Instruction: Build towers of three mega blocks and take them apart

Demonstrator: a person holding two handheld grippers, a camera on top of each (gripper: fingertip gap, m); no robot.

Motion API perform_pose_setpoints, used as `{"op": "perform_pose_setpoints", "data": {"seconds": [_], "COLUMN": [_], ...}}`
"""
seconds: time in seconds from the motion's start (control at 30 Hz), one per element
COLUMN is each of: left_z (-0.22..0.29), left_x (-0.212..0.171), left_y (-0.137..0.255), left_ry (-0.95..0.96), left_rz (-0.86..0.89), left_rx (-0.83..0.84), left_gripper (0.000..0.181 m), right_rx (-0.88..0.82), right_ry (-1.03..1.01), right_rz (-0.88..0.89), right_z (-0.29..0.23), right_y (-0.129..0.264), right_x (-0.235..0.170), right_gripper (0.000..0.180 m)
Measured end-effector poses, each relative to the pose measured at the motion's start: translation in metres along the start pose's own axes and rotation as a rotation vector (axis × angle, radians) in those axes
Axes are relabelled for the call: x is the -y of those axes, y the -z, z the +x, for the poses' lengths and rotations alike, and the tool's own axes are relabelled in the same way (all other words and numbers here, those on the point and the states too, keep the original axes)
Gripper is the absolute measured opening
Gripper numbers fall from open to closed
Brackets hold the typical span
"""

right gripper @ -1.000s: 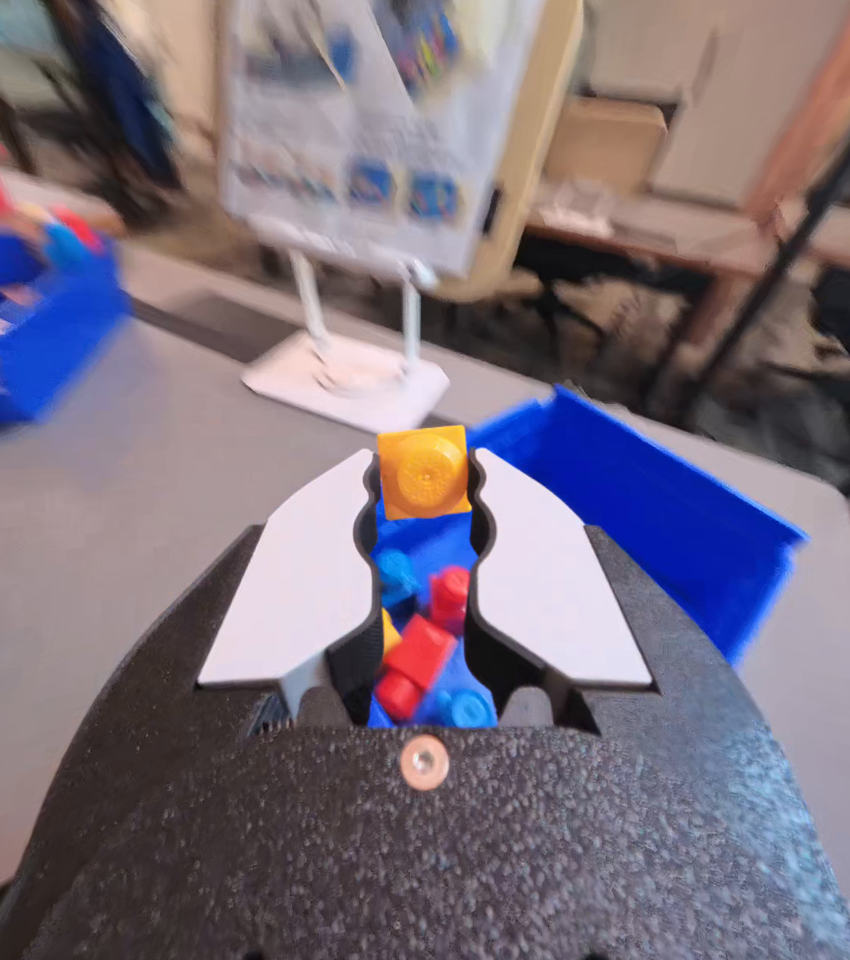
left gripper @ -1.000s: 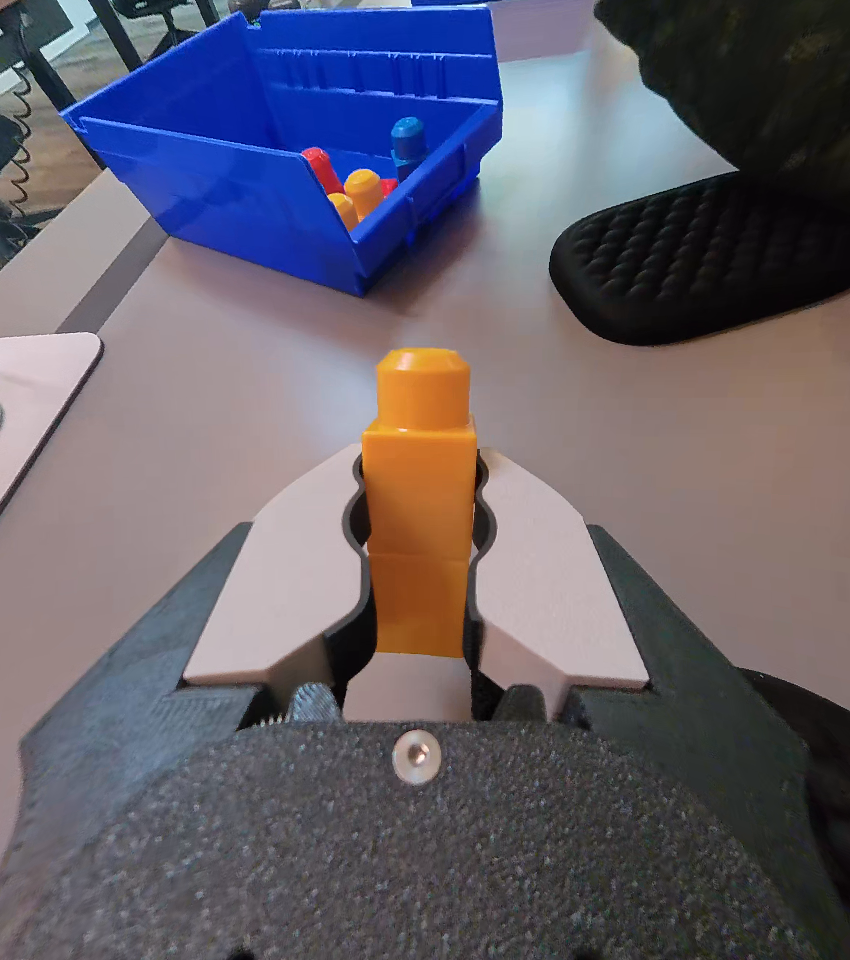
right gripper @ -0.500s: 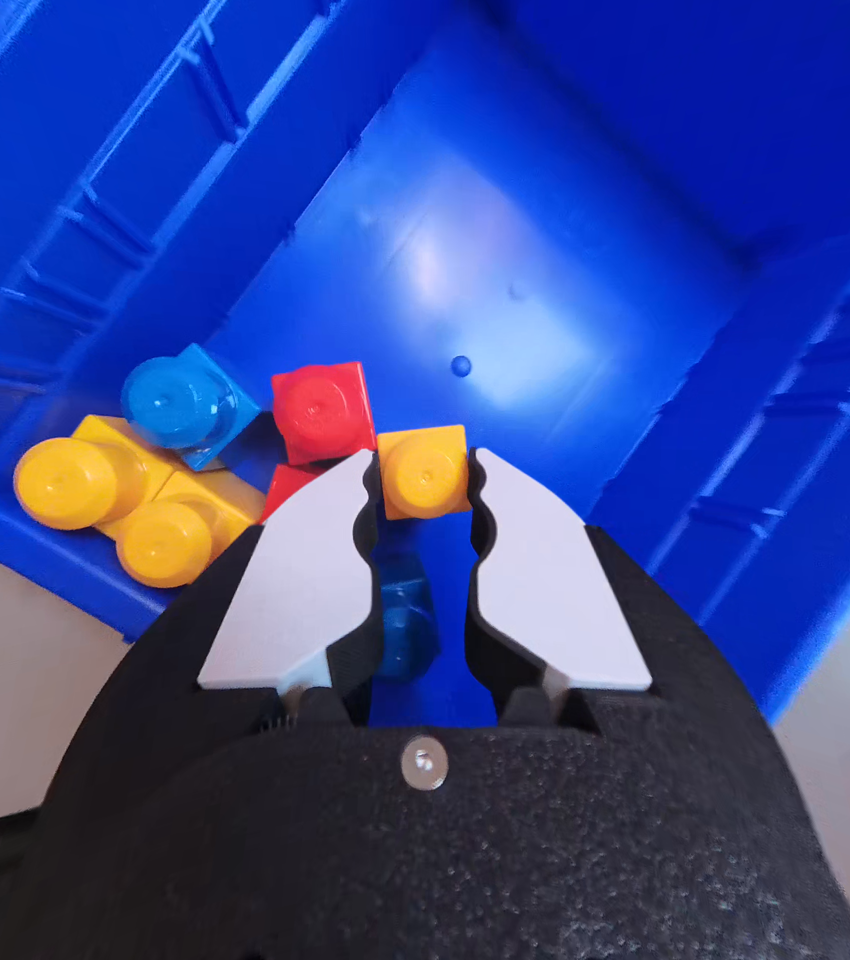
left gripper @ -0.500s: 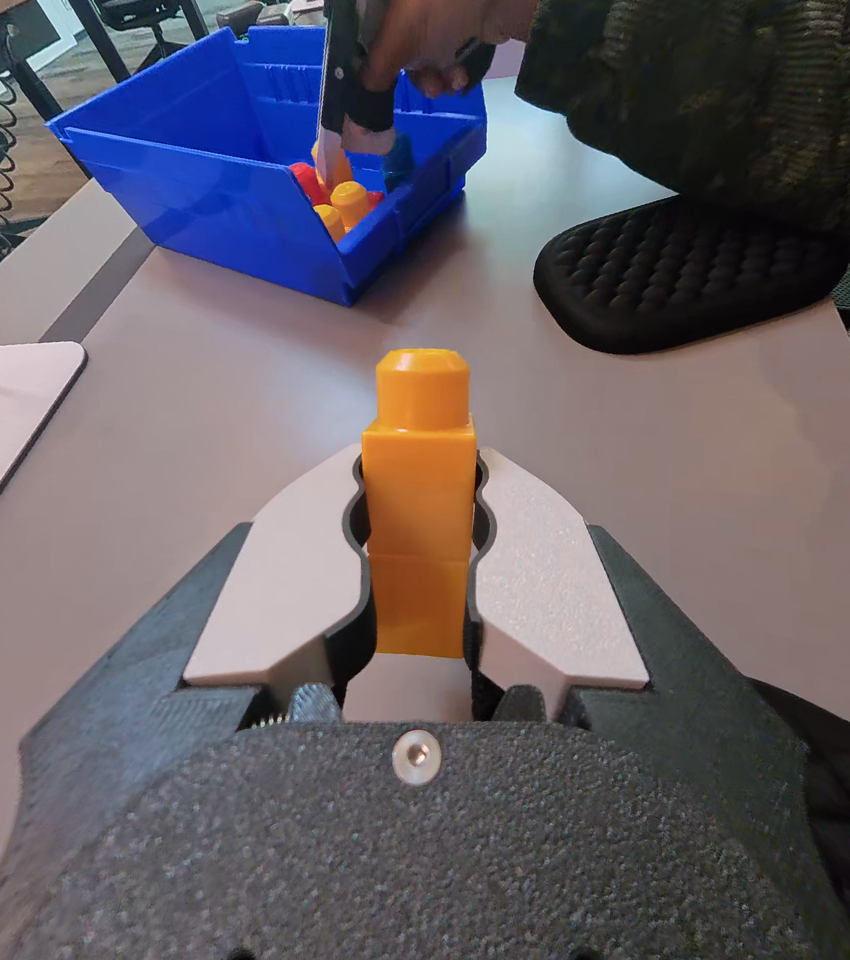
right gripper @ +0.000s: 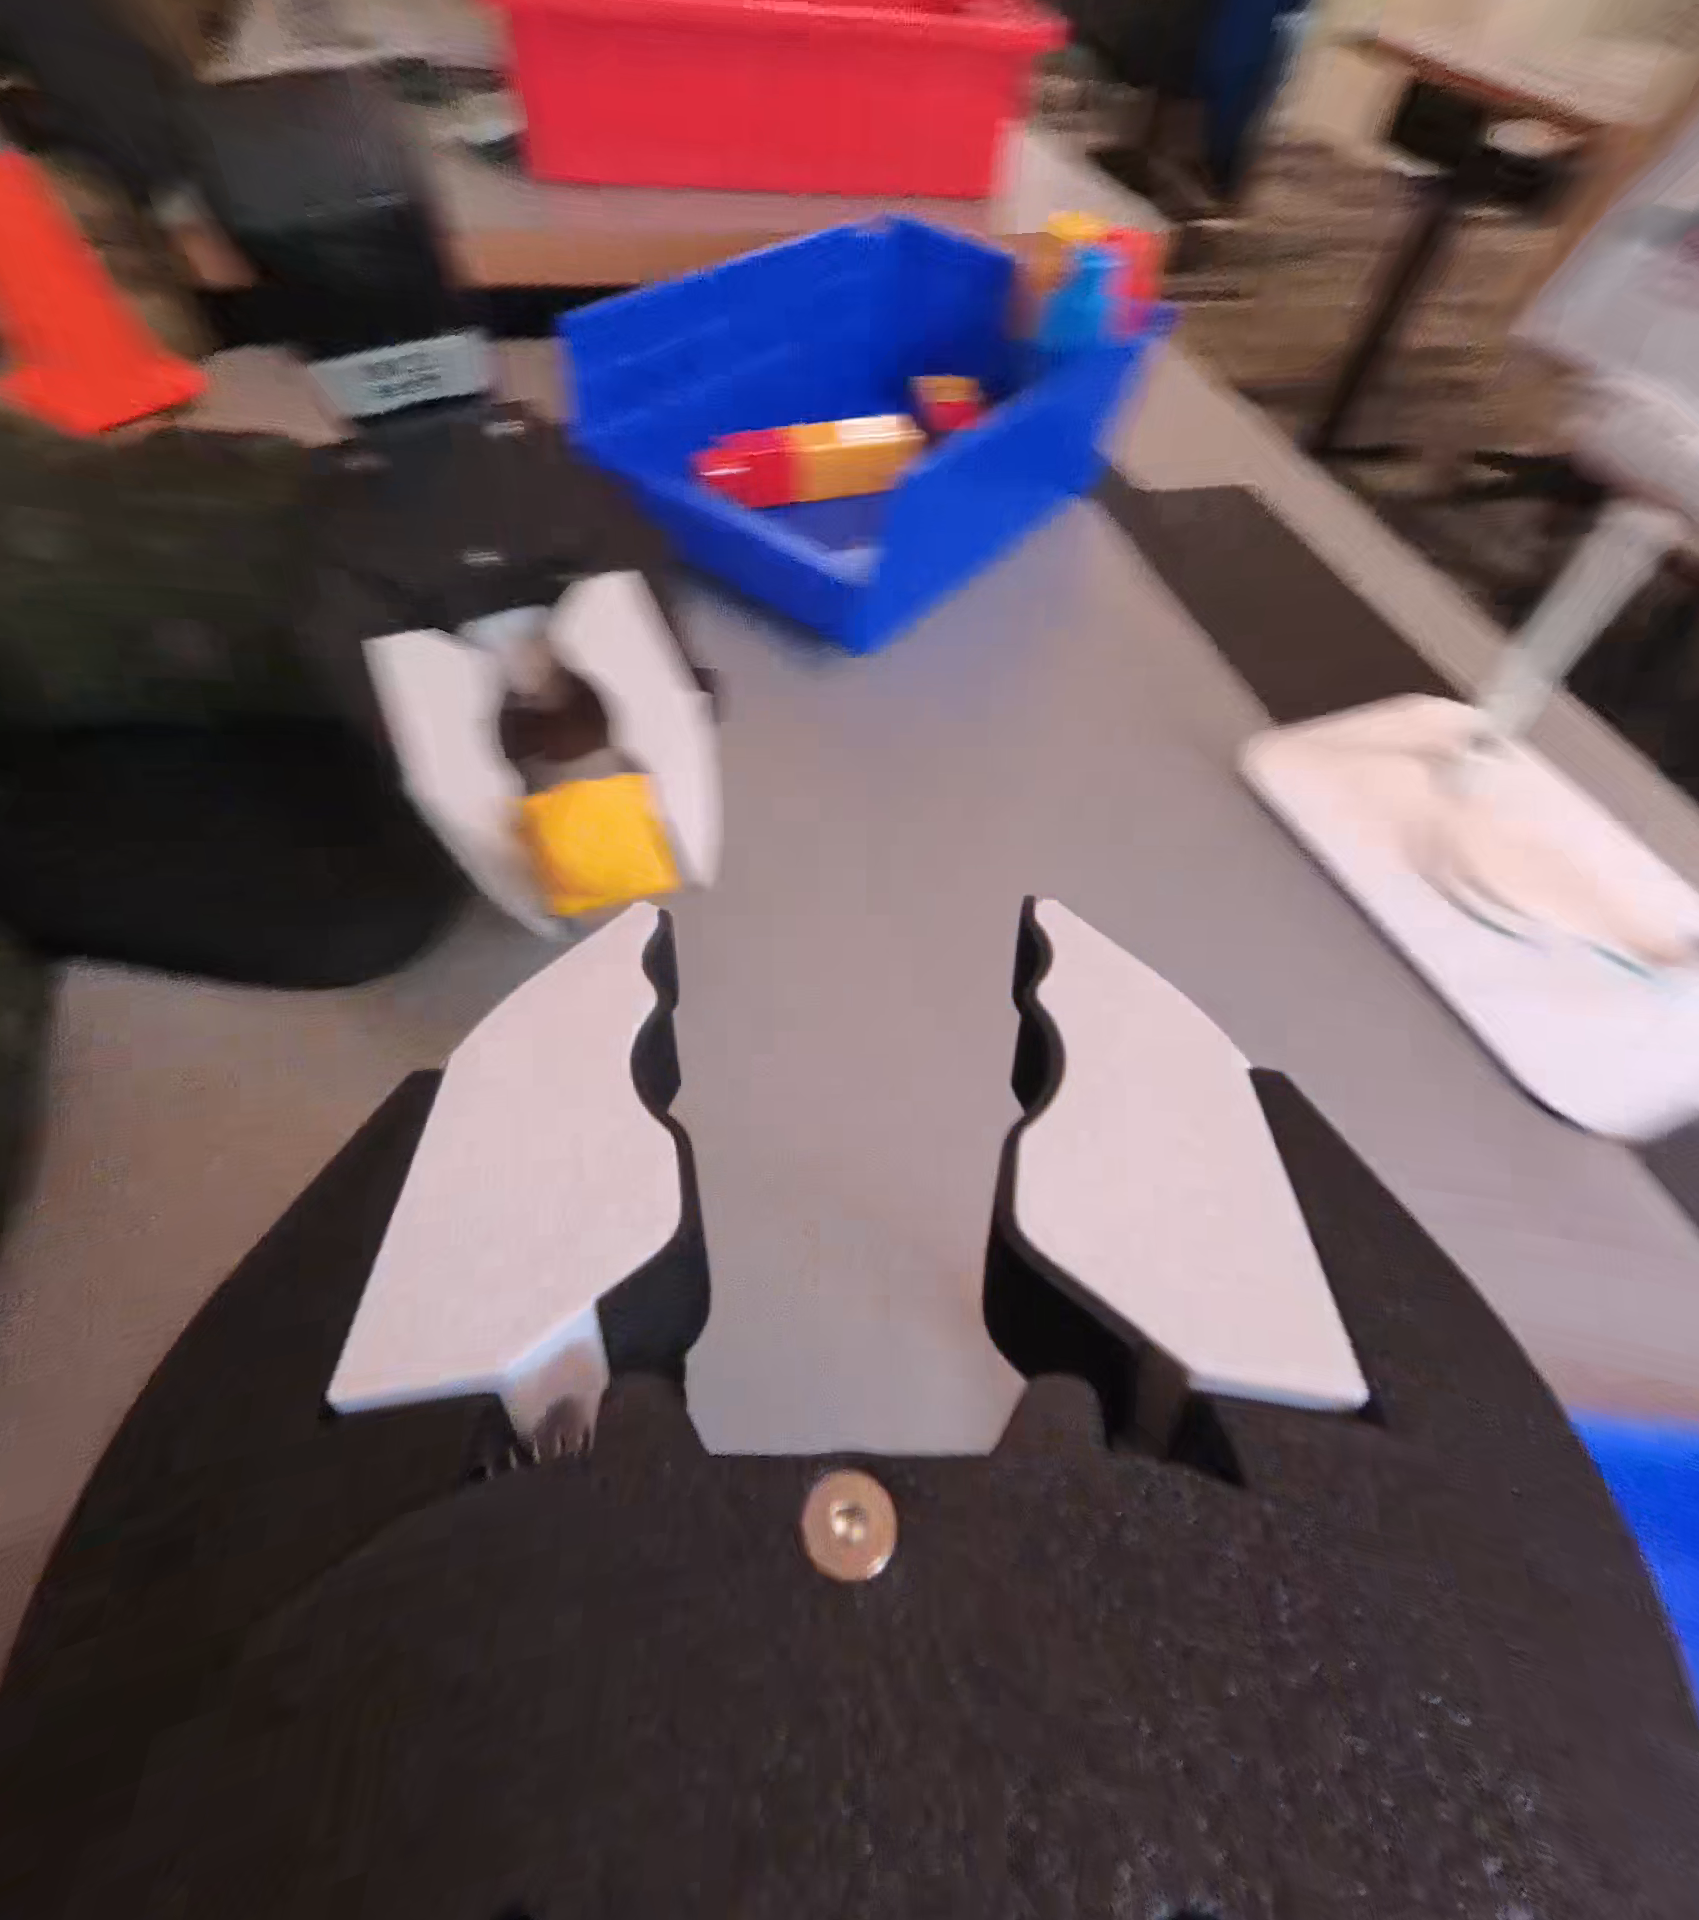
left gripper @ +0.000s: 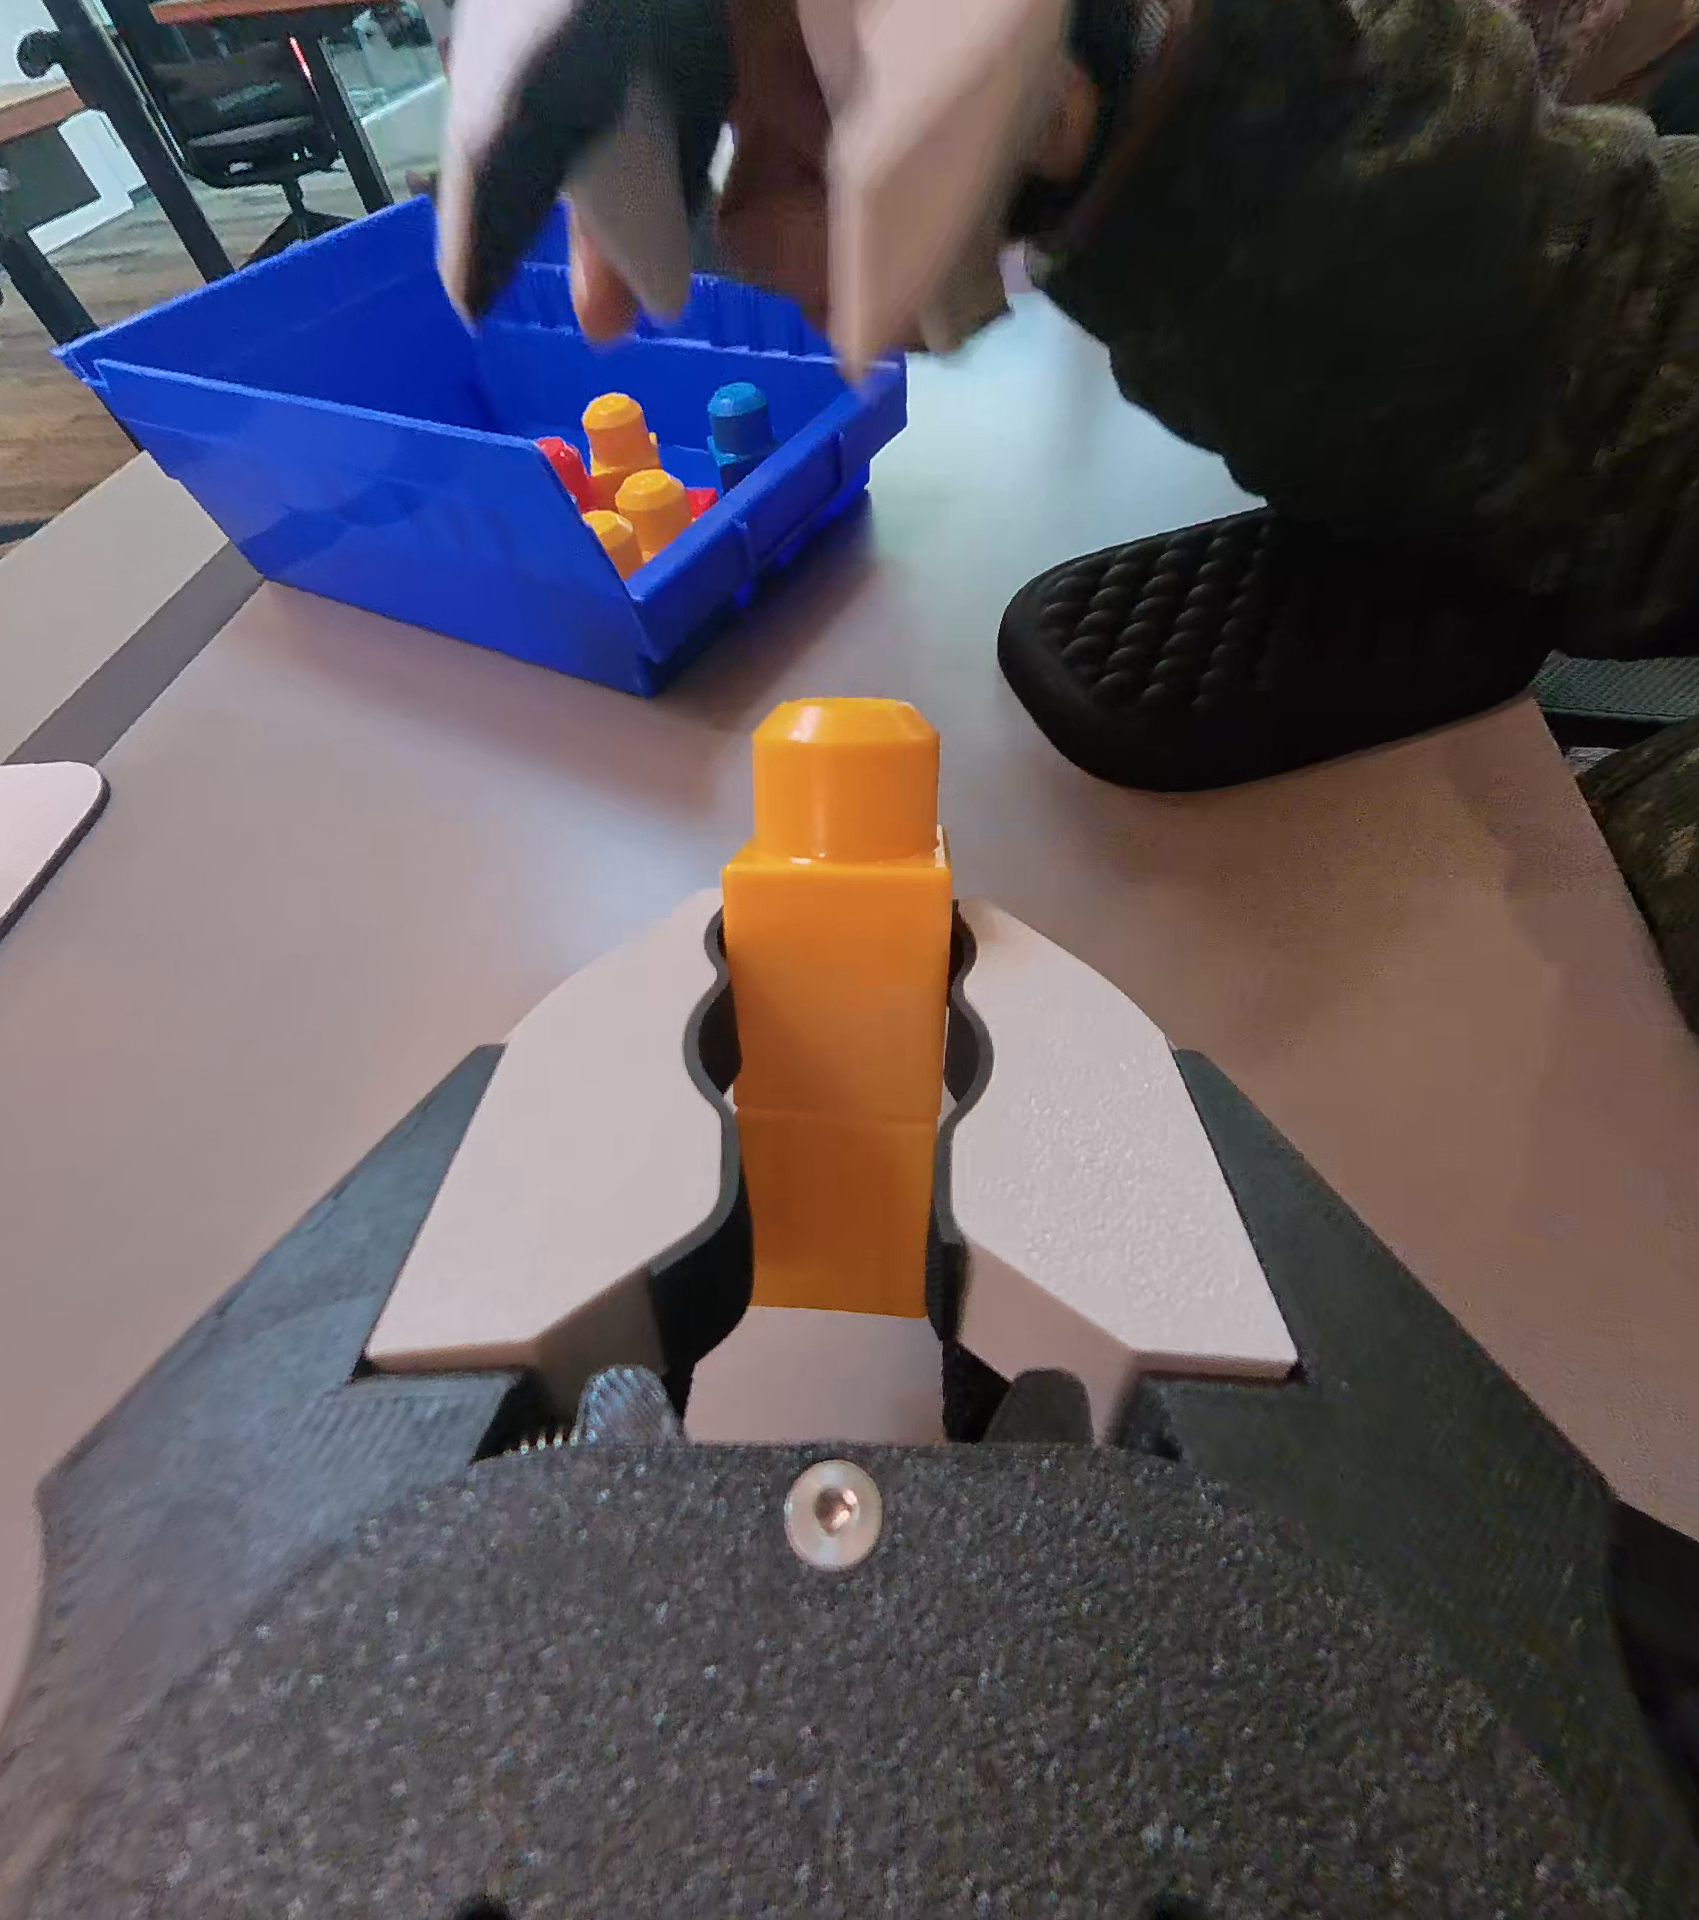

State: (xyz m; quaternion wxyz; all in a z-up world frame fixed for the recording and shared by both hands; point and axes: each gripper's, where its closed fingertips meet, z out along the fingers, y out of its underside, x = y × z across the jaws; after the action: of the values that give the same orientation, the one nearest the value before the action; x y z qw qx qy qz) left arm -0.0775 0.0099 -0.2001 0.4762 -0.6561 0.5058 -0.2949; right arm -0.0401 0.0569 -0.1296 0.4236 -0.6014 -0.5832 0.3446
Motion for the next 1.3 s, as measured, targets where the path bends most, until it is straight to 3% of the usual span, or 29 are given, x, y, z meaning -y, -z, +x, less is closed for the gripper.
{"op": "perform_pose_setpoints", "data": {"seconds": [0.1, 0.2, 0.23, 0.3, 0.4, 0.47, 0.6, 0.67, 0.73, 0.83, 0.9, 1.0, 1.17, 1.3], "left_z": [0.003, 0.005, 0.005, 0.006, 0.0, 0.001, 0.003, -0.007, -0.017, -0.023, -0.022, -0.016, -0.013, -0.012], "left_x": [0.002, -0.001, 0.0, 0.007, 0.005, 0.003, -0.004, -0.024, -0.025, -0.019, -0.018, -0.022, -0.026, -0.024], "left_y": [0.0, -0.001, -0.001, 0.001, 0.004, 0.004, 0.003, 0.004, 0.006, 0.008, 0.005, -0.002, -0.004, -0.003], "left_ry": [-0.006, -0.012, -0.015, -0.015, -0.022, 0.002, 0.002, 0.002, 0.047, 0.077, 0.073, 0.059, 0.052, 0.049], "left_rz": [0.007, -0.017, -0.006, 0.045, 0.036, 0.038, -0.038, -0.114, -0.099, -0.062, -0.059, -0.079, -0.096, -0.09], "left_rx": [-0.012, -0.019, -0.016, -0.026, -0.004, -0.027, -0.046, -0.007, 0.018, 0.036, 0.042, 0.03, 0.014, 0.014], "left_gripper": [0.036, 0.036, 0.036, 0.036, 0.051, 0.037, 0.037, 0.037, 0.037, 0.037, 0.037, 0.037, 0.037, 0.037], "right_rx": [0.192, 0.234, 0.228, 0.237, 0.236, 0.235, 0.246, 0.231, 0.083, -0.479, -0.768, -1.019, -1.091, -0.986], "right_ry": [0.031, 0.041, 0.05, 0.048, 0.025, 0.01, 0.022, -0.027, -0.054, -0.094, -0.177, -0.318, -0.503, -0.617], "right_rz": [-0.077, -0.114, -0.11, -0.082, -0.025, 0.004, 0.015, 0.184, 0.317, 0.378, 0.296, -0.04, -0.606, -0.771], "right_z": [-0.051, -0.066, -0.066, -0.066, -0.059, -0.054, -0.055, -0.042, -0.009, 0.077, 0.124, 0.168, 0.178, 0.162], "right_y": [-0.043, -0.065, -0.066, -0.061, -0.046, -0.036, -0.029, 0.003, 0.048, 0.12, 0.159, 0.18, 0.182, 0.171], "right_x": [-0.008, -0.02, -0.02, -0.015, -0.005, -0.002, -0.001, 0.031, 0.055, 0.048, 0.015, -0.06, -0.16, -0.197], "right_gripper": [0.066, 0.033, 0.032, 0.032, 0.032, 0.032, 0.032, 0.032, 0.032, 0.032, 0.032, 0.032, 0.033, 0.032]}}
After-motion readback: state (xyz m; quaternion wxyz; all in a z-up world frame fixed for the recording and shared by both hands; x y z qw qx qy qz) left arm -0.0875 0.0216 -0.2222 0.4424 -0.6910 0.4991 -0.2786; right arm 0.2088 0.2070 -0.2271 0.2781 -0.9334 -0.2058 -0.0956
